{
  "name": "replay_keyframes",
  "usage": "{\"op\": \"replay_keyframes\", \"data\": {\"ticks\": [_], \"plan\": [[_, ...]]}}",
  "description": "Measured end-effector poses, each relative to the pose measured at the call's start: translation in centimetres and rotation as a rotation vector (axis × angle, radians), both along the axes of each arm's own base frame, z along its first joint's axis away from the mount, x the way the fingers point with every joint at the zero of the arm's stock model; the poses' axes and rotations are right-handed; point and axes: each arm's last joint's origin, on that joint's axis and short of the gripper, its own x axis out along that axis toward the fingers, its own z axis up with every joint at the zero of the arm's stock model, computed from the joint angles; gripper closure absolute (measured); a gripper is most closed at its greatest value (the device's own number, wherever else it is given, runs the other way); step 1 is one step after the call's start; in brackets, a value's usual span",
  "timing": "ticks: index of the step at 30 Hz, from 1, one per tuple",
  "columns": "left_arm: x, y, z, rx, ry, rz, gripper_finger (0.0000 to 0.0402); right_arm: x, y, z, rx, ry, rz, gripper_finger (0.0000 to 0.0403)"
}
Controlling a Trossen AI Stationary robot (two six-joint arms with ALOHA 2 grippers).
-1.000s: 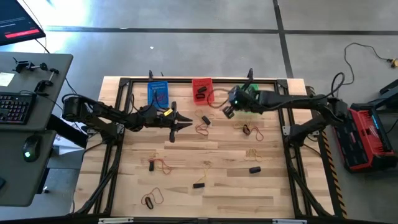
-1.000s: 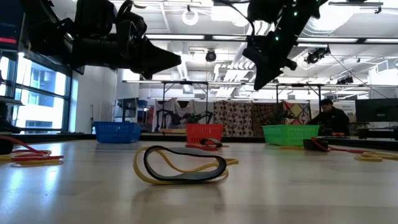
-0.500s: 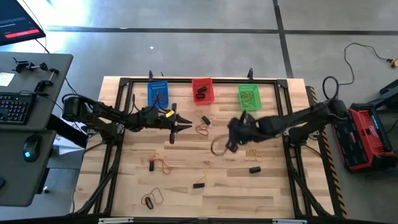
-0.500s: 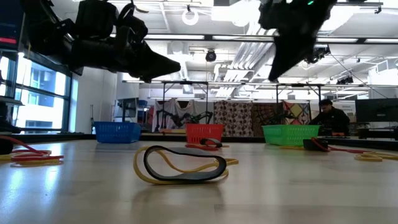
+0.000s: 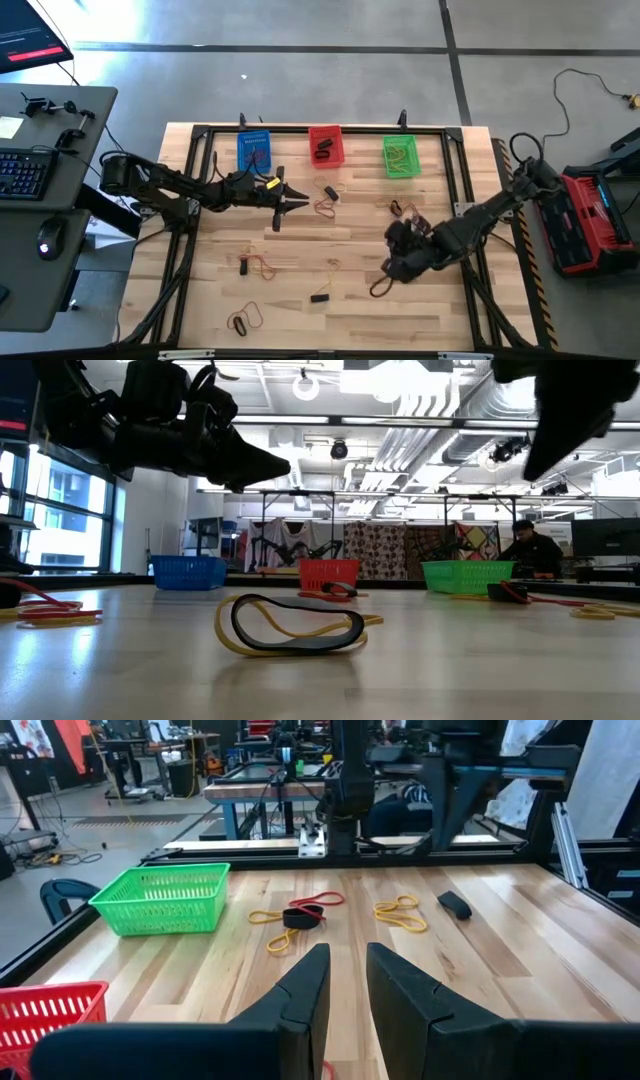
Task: Sort rubber bands into baskets
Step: Put the black rubber band into the red bin
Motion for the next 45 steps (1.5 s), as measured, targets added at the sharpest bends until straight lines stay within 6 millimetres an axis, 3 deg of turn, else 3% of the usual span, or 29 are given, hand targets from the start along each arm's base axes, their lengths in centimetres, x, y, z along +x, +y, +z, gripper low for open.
{"op": "replay_keyframes", "data": {"ticks": [8, 12, 18, 23, 31, 34, 39, 45], "plan": [[0.0, 0.0, 0.0, 0.000, -0.004, 0.000, 0.0339, -1.1, 2.4, -1.8, 0.064, 0.130, -0.009, 0.0329], [0.0, 0.0, 0.0, 0.000, -0.004, 0.000, 0.0339, -1.2, 3.4, -3.1, 0.013, 0.202, 0.085, 0.0288], [0.0, 0.0, 0.0, 0.000, -0.004, 0.000, 0.0339, -1.2, 4.8, -6.2, 0.000, 0.422, 0.225, 0.0273], [0.0, 0.0, 0.0, 0.000, -0.004, 0.000, 0.0339, -1.0, 5.1, -8.1, -0.005, 0.536, 0.241, 0.0274], [0.0, 0.0, 0.0, -0.001, -0.003, 0.000, 0.0339, -0.9, 5.3, -9.4, -0.049, 0.590, 0.282, 0.0281], [0.0, 0.0, 0.0, -0.001, -0.003, 0.000, 0.0339, -0.8, 5.2, -9.4, -0.069, 0.580, 0.284, 0.0310], [0.0, 0.0, 0.0, -0.001, -0.002, 0.000, 0.0339, -0.6, 5.1, -9.3, -0.059, 0.579, 0.277, 0.0391], [0.0, 0.0, 0.0, -0.001, -0.002, 0.000, 0.0339, 0.5, 5.3, -8.4, -0.072, 0.524, 0.287, 0.0397]]}}
